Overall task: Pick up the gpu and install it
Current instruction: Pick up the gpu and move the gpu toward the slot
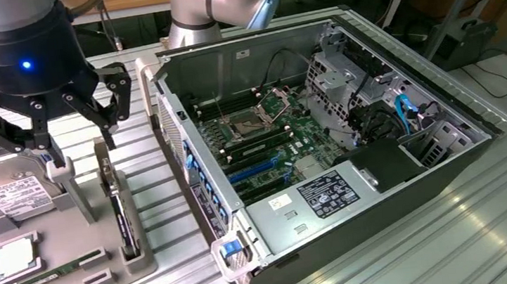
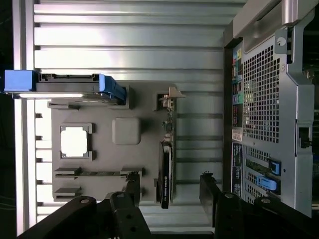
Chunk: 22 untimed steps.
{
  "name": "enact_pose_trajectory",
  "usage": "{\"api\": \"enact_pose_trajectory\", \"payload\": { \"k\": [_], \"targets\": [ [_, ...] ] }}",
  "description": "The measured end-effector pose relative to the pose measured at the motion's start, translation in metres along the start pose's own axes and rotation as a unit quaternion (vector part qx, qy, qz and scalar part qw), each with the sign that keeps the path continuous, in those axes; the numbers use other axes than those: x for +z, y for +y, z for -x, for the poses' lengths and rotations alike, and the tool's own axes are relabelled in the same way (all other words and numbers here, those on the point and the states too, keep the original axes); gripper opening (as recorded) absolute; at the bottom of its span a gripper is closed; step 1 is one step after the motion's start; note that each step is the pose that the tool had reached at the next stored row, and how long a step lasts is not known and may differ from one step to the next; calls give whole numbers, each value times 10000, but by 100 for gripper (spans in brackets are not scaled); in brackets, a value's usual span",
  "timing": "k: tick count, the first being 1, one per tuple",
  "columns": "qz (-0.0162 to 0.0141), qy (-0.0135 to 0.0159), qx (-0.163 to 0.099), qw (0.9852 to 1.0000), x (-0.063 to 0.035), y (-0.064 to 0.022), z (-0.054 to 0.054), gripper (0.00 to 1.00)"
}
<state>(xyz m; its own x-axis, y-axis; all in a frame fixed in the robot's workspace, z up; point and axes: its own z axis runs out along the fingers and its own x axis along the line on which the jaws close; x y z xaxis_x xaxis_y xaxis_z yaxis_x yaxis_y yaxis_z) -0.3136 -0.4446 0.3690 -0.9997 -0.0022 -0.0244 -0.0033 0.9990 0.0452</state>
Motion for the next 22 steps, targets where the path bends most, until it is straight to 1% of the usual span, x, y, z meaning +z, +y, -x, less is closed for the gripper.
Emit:
{"api": "enact_pose_trajectory", "payload": {
  "k": [3,10,12,13,19,22],
  "targets": [
    [0,5,-1,10000,55,-3,10,60],
    [1,5,0,10000,185,-10,27,60],
    [0,9,0,10000,223,-12,32,61],
    [1,14,0,10000,250,-13,36,67],
    [1,32,-22,10000,361,-24,38,67],
    [2,32,-32,10000,416,-29,36,67]
  ]
}}
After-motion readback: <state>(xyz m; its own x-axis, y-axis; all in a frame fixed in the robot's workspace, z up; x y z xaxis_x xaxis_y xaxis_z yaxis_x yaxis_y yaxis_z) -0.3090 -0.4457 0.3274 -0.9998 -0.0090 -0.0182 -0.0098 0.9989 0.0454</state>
